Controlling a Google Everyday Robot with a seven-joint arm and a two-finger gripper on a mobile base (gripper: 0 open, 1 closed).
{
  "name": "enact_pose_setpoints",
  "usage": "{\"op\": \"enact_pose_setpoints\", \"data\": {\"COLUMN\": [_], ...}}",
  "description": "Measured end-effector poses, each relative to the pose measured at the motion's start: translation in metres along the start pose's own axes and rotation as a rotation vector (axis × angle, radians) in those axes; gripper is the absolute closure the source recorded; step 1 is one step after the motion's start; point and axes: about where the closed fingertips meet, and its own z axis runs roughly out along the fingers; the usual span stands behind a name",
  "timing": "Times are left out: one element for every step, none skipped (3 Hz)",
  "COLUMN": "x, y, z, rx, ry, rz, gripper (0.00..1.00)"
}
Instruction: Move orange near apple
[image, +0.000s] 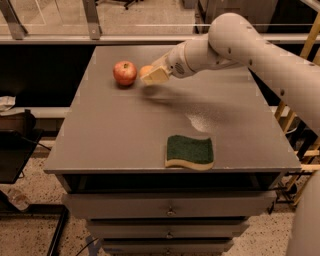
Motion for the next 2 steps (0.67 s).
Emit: {"op": "enact_pose_setpoints", "data": {"x": [-0.001,0.006], "y": [-0.004,-0.006], "z": [0.012,0.024], "rx": [-0.017,-0.041], "ry": [0.002,0.013], "rz": [-0.002,0.01], "gripper": [1.0,1.0]}}
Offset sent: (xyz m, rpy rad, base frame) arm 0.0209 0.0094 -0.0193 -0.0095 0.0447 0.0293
